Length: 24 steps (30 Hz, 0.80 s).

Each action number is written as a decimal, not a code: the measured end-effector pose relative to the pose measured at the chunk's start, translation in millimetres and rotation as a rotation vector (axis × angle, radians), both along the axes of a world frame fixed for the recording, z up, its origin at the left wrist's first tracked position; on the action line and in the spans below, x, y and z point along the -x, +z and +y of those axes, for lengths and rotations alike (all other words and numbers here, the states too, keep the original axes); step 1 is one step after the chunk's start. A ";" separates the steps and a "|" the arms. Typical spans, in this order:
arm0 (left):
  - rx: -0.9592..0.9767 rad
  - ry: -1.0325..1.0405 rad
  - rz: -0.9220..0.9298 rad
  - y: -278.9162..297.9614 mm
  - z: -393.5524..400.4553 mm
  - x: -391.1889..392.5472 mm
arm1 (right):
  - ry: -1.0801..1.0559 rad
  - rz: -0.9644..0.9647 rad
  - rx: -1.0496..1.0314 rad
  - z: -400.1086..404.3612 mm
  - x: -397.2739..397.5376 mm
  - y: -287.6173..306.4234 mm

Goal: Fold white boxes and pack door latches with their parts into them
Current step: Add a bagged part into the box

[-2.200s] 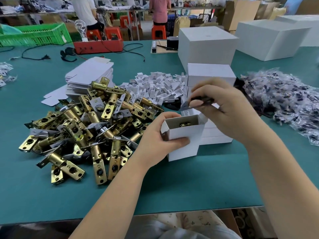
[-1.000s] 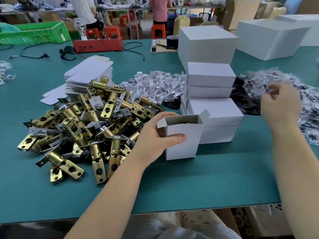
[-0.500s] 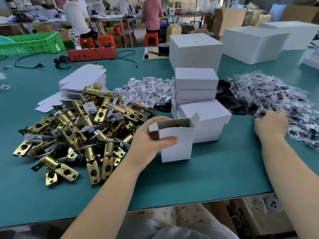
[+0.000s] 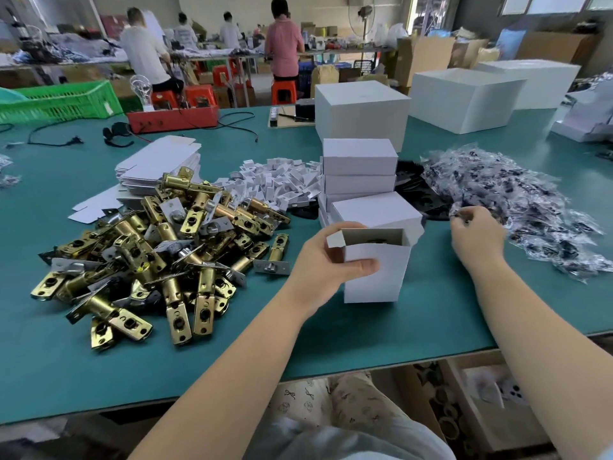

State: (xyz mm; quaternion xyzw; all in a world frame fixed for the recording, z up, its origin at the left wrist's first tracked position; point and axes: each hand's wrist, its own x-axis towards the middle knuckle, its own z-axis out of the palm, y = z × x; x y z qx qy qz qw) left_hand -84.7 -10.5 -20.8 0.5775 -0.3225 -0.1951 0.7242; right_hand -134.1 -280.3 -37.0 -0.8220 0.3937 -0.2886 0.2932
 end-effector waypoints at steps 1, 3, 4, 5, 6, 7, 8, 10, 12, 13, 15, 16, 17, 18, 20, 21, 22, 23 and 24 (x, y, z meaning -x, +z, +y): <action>-0.013 0.009 -0.006 -0.5 -2.7 -0.1 | 0.005 -0.017 -0.017 1.5 0.2 -0.1; -0.018 0.030 -0.002 -1.4 -5.2 -1.8 | 0.006 -0.044 -0.055 2.2 1.7 -1.1; -0.015 0.038 0.003 -1.7 -5.2 -3.5 | 0.010 -0.052 -0.071 1.7 2.9 -2.0; -0.013 0.041 0.006 -2.0 -5.1 -5.3 | 0.016 -0.059 -0.080 1.1 4.0 -3.3; -0.014 0.040 0.006 -1.9 -4.7 -6.9 | 0.025 -0.071 -0.085 0.6 5.2 -4.4; -0.019 0.035 0.004 -1.5 -4.6 -7.8 | 0.037 -0.092 -0.091 0.6 6.0 -5.0; -0.026 0.030 0.003 -0.9 -4.6 -8.2 | 0.049 -0.117 -0.096 1.1 6.6 -4.9; -0.039 0.018 0.011 -1.1 -4.4 -8.9 | 0.062 -0.151 -0.075 1.7 6.6 -4.5; -0.031 -0.010 0.027 -3.2 -3.2 -9.5 | 0.063 -0.168 -0.050 0.5 6.4 -3.9; -0.023 -0.026 0.033 -4.7 -2.4 -9.8 | 0.066 -0.201 -0.077 0.1 6.5 -3.2; -0.013 -0.041 0.047 -8.1 -1.3 -10.6 | 0.089 -0.336 -0.216 3.3 8.2 1.2; -0.014 -0.046 0.051 -9.3 -1.2 -10.8 | 0.104 -0.422 -0.286 6.9 9.7 5.6; -0.015 -0.050 0.053 -9.9 -1.4 -10.8 | 0.121 -0.506 -0.342 11.9 11.3 11.1; -0.017 -0.053 0.055 -10.1 -1.6 -10.7 | 0.141 -0.580 -0.382 18.4 13.2 18.3; -0.014 -0.056 0.058 -9.9 -2.6 -11.0 | 0.222 -0.694 -0.416 35.2 17.2 36.7; -0.014 -0.054 0.058 -9.4 -2.9 -11.3 | 0.284 -0.717 -0.409 45.1 19.3 46.8; -0.015 -0.049 0.054 -8.8 -3.0 -11.5 | 0.353 -0.702 -0.386 55.8 21.2 56.7; -0.017 -0.046 0.049 -8.5 -3.2 -11.6 | 0.423 -0.655 -0.345 66.9 22.3 65.7; -0.016 -0.045 0.045 -8.4 -3.3 -11.7 | 0.494 -0.586 -0.292 78.1 22.9 73.6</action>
